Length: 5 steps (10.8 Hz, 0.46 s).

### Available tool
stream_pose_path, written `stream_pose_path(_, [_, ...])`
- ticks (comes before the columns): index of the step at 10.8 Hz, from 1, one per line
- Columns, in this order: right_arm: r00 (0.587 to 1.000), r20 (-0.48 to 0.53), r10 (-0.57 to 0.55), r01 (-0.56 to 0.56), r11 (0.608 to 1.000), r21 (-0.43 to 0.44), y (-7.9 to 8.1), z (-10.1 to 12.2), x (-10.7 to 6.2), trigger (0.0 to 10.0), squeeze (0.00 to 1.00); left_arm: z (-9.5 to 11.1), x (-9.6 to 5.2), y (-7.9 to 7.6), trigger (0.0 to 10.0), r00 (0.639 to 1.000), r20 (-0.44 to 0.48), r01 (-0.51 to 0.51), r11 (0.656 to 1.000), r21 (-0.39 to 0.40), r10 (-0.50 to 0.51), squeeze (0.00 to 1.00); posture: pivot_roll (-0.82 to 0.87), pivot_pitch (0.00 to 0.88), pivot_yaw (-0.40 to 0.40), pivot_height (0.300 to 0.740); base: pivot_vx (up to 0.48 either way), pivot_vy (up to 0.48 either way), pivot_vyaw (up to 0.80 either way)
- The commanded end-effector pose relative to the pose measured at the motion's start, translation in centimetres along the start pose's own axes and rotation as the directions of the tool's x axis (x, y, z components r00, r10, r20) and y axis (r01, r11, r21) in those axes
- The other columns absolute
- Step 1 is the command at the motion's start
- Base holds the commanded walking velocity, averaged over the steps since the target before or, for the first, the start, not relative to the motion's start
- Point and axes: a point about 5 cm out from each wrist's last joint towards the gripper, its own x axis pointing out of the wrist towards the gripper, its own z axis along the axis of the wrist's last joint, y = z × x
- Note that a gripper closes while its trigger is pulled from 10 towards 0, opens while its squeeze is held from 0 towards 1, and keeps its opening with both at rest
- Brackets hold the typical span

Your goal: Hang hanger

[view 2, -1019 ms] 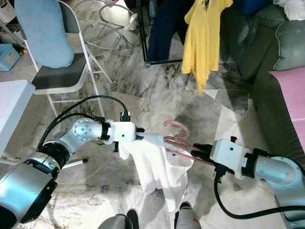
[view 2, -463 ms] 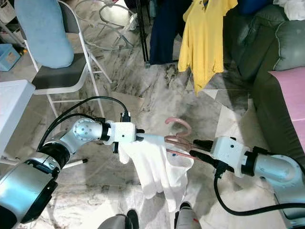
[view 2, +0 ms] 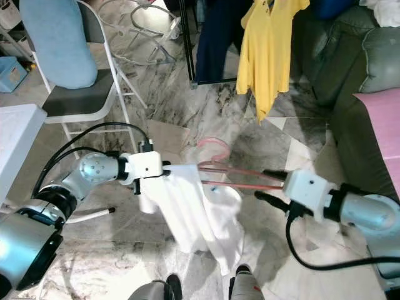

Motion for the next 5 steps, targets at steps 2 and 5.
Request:
stream_pose_path(2, [0.993, 0.016, -0.121, 0.12, 0.992, 0.042, -1.4, 0.4, -0.2, 10.0, 1.0, -1.3, -1.2, 0.7, 0.0, 0.991, -0.049, -0.127, 0.992, -0.011, 0.126, 0.0, -0.24, 0.211, 0.178, 0.74, 0.0, 0.0, 0.0])
stream_pose_path(5, [0.951, 0.033, -0.309, 0.302, 0.945, 0.126, -0.7, 0.2, 1.5, 10.0, 1.0, -0.5, -2.5, 3.7, 0.0, 0.948, -0.03, -0.319, 0.948, -0.014, 0.318, 0.0, -0.23, 0.215, 0.179, 0.74, 0.0, 0.0, 0.0])
